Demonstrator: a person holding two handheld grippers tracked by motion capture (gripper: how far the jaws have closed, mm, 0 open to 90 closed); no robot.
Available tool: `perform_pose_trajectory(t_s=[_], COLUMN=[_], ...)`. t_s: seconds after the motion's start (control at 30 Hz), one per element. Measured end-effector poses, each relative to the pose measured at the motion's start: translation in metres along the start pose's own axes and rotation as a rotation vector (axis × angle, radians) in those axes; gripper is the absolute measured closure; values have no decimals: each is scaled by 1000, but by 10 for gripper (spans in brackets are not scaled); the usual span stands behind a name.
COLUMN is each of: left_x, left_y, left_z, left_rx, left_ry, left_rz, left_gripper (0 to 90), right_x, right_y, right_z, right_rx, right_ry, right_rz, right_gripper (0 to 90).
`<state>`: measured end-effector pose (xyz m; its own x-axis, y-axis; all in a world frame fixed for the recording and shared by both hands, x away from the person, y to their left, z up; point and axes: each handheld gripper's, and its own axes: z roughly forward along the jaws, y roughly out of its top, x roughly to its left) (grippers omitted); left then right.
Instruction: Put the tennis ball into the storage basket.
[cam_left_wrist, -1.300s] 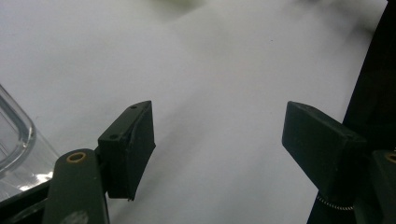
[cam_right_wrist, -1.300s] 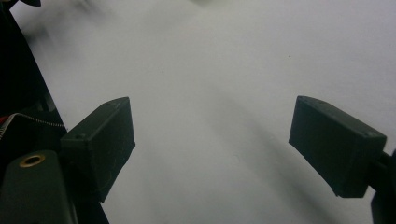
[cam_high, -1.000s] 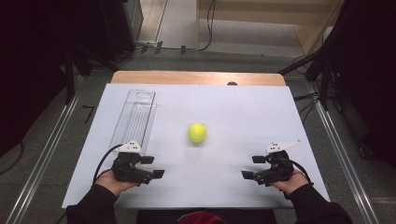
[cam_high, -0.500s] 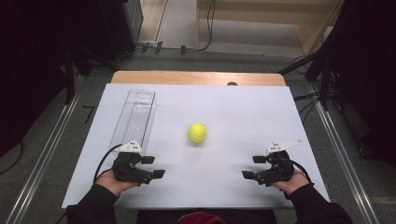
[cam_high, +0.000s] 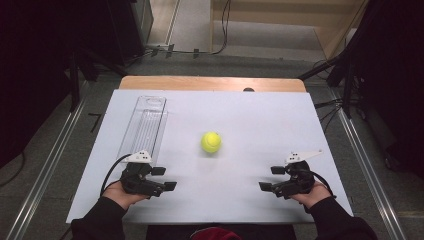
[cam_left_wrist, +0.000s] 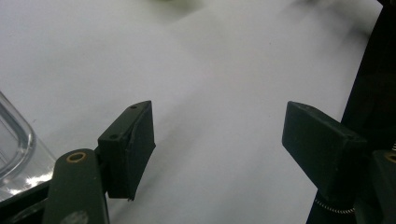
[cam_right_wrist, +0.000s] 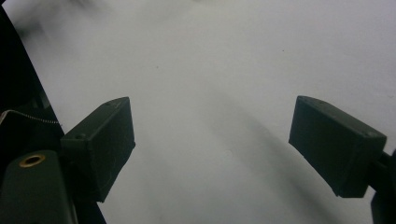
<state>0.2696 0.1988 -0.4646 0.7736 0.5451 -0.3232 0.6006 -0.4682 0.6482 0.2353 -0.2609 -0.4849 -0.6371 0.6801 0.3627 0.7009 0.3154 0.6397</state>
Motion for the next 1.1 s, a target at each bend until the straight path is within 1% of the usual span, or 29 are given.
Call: perform_pose_trajectory(t_s=[0.2,0.43,0.6,0.77,0.87,0.97,1.03,1.1], left_x=[0,0,1,0,-2,-4,-7,-9], left_y=[0,0,1,3,5,6,8,9], left_z=[0,0,0,2,4,6,8,10], left_rx=[1,-8,-5,-7,-4,7,25,31], left_ry=[3,-3,-6,-17,-24,-14,8,8], left_rz=[0,-6,-5,-24,-24,-22,0,3], left_gripper=[260,259,259,256,255,239,238,238], right_x=[0,0,0,0,0,0,0,0], right_y=[0,-1,-1,-1,-1,-1,-1,-1], right_z=[0,1,0,0,0,0,0,-1], right_rx=[1,2,1,1,1,1,2,0], right_ry=[0,-1,-2,-6,-7,-7,-8,-11], right_rz=[-1,-5,-1,-2,-4,-3,-5,-4], right_gripper=[122,122,122,122,122,122,122,122])
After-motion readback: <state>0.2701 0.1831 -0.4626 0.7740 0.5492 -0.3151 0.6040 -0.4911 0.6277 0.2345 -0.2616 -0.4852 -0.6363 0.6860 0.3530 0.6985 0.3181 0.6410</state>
